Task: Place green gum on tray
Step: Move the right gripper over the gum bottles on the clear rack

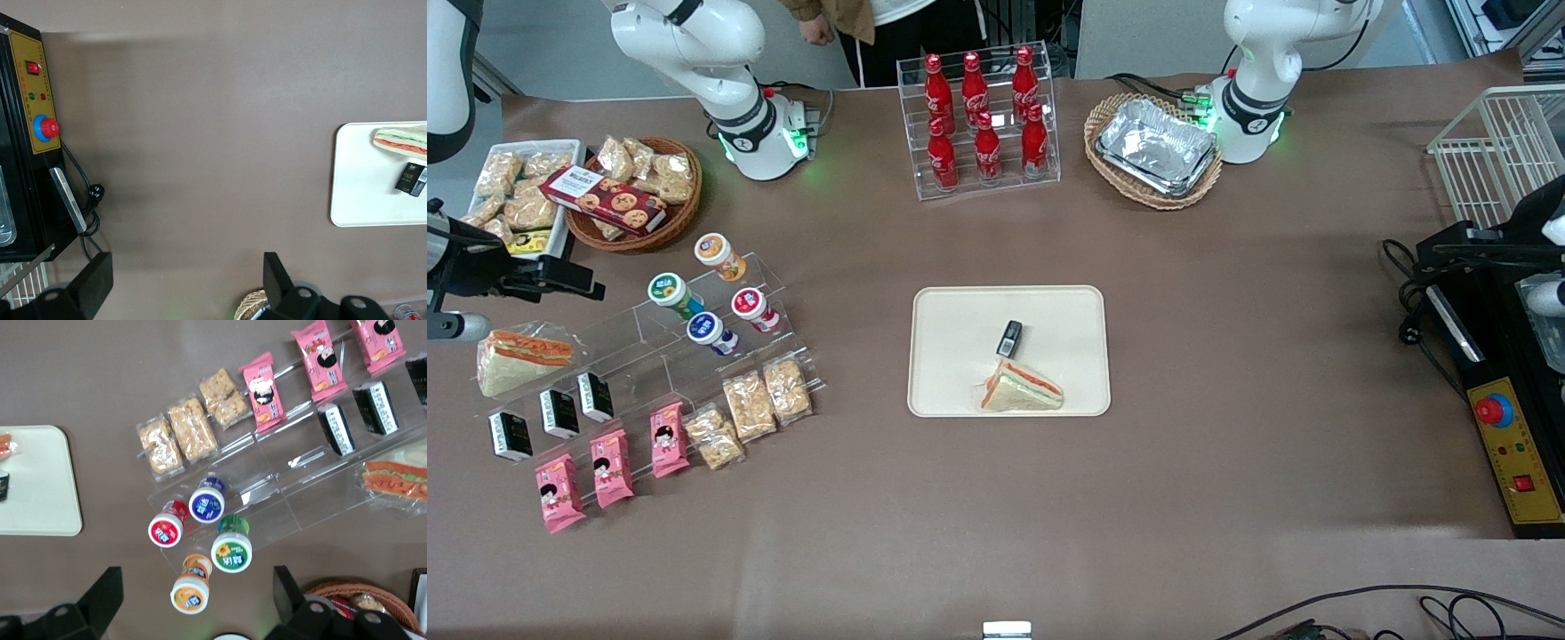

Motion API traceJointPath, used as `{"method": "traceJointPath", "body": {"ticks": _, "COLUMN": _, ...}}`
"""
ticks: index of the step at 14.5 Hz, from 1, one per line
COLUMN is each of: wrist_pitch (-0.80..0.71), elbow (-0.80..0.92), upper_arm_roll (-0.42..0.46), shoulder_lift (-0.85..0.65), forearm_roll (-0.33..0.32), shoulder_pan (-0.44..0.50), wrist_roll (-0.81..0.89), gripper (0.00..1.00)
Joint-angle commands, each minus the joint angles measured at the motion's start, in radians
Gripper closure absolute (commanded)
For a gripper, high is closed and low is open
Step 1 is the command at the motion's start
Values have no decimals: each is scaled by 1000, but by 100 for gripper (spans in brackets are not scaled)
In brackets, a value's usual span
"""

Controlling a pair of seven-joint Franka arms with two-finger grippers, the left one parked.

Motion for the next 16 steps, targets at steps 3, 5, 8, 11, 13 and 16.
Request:
{"method": "traceJointPath", "body": {"ticks": 3, "wrist_pitch": 54, "elbow": -197, "upper_arm_roll": -3, "shoulder_lift": -149, "forearm_roll": -12, "shoulder_pan": 10, "wrist_roll": -9, "gripper": 0}}
{"method": "traceJointPath", "body": {"ticks": 5, "wrist_pitch": 118, "elbow": -306, "upper_arm_roll": -2, "shoulder_lift": -215, "forearm_roll": -12, "shoulder_pan": 10, "wrist_roll": -7, "gripper": 0}}
{"method": "traceJointPath", "body": {"ticks": 8, "wrist_pitch": 189, "elbow": -412, "upper_arm_roll": -2, "shoulder_lift": -260, "forearm_roll": -12, "shoulder_pan": 10, "wrist_roll": -7, "gripper": 0}}
{"method": "traceJointPath", "body": {"ticks": 11, "wrist_pitch": 269, "elbow": -503, "upper_arm_roll": 0, "shoulder_lift": -274, "forearm_roll": -13, "shoulder_pan": 10, "wrist_roll": -7, "gripper": 0}}
{"method": "traceJointPath", "body": {"ticks": 13, "wrist_pitch": 339, "elbow": -556, "upper_arm_roll": 0, "shoulder_lift": -271, "forearm_roll": -13, "shoulder_pan": 10, "wrist_roll": -9, "gripper": 0}}
{"method": "traceJointPath", "body": {"ticks": 16, "wrist_pitch": 430, "elbow": -633, "upper_arm_roll": 0, "shoulder_lift": -268, "forearm_roll": -35, "shoulder_pan": 10, "wrist_roll": -9, "gripper": 0}}
